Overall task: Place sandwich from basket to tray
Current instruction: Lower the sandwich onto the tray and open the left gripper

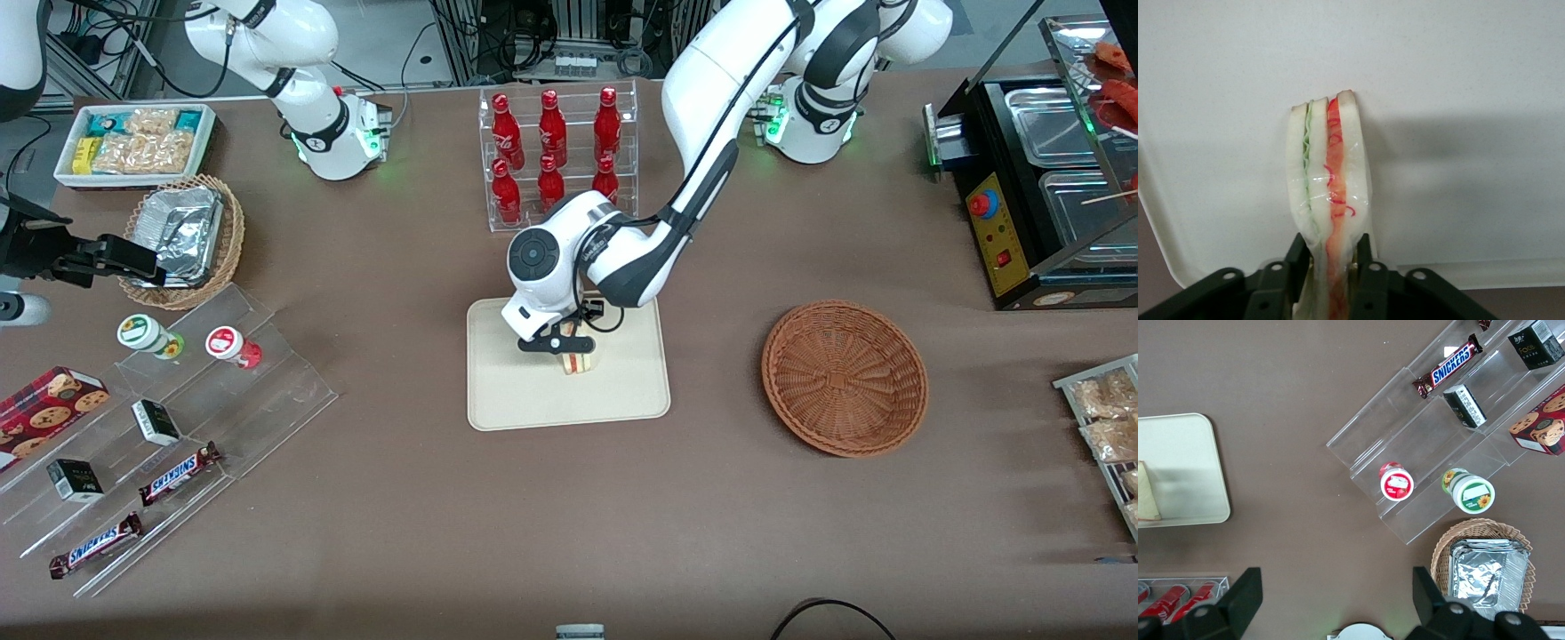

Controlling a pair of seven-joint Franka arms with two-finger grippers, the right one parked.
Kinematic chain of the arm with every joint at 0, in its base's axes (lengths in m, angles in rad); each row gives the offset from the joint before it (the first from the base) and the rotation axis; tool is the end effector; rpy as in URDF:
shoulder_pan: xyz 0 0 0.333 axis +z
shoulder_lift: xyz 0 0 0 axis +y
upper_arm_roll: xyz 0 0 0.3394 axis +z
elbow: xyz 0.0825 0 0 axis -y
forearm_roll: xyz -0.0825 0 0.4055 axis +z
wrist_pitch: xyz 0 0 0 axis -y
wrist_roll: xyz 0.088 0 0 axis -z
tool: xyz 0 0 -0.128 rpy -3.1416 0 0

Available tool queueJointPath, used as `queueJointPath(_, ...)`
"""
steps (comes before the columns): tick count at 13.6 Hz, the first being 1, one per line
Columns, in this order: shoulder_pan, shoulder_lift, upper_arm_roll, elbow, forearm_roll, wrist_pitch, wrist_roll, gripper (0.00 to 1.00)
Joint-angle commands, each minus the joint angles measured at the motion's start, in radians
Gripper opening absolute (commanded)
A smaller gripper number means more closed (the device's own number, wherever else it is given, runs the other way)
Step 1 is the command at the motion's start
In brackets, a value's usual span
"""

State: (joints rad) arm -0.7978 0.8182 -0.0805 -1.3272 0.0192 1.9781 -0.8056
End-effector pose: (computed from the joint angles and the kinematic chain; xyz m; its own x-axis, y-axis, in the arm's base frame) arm 0.4926 -0.5722 0.2141 0.9880 -0.0541 -0.1445 -0.0674 -0.9938 -0.0890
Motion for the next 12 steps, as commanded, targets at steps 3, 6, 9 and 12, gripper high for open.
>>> queueJointPath(3, -0.009, -0.007, 0.021, 0.028, 0.007, -0.018, -0.013, 1.00)
queueJointPath(6, -0.008, -0.036, 0.034, 0.020, 0.010, -0.057, -0.014, 1.00)
queueJointPath(9, -0.006, -0.095, 0.062, 0.017, 0.005, -0.117, -0.017, 1.00)
queueJointPath(12, 0.040, -0.191, 0.079, 0.013, -0.008, -0.226, -0.010, 1.00)
